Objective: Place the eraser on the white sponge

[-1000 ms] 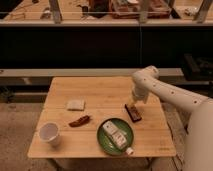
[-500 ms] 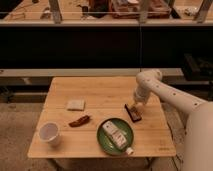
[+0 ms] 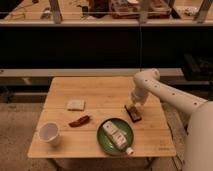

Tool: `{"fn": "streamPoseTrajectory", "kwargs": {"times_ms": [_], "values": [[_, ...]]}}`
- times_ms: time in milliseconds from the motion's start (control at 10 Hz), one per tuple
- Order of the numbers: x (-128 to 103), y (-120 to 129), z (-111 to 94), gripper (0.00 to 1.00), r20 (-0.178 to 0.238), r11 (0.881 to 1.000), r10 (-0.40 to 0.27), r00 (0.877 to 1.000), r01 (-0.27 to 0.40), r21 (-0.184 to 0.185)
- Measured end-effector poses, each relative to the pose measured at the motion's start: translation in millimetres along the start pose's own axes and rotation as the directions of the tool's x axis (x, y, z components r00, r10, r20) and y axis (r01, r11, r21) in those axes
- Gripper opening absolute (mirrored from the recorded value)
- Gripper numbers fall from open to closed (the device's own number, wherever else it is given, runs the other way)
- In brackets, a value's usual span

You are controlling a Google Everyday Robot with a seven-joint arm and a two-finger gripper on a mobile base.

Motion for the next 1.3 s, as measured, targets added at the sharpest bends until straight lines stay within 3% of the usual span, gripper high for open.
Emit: {"fn": "streamPoseTrajectory", "kwargs": {"times_ms": [900,1100,1300], "values": [[-10,-12,27,0.62,0.027,0.999,-0.040,0.999,0.041,-0.012],[-10,-13,30,0.50,0.028,0.999,-0.046,0.999,0.046,-0.018],[-11,-11,34,0.28,0.026,0.999,-0.042,0.999,0.043,-0.022]]}}
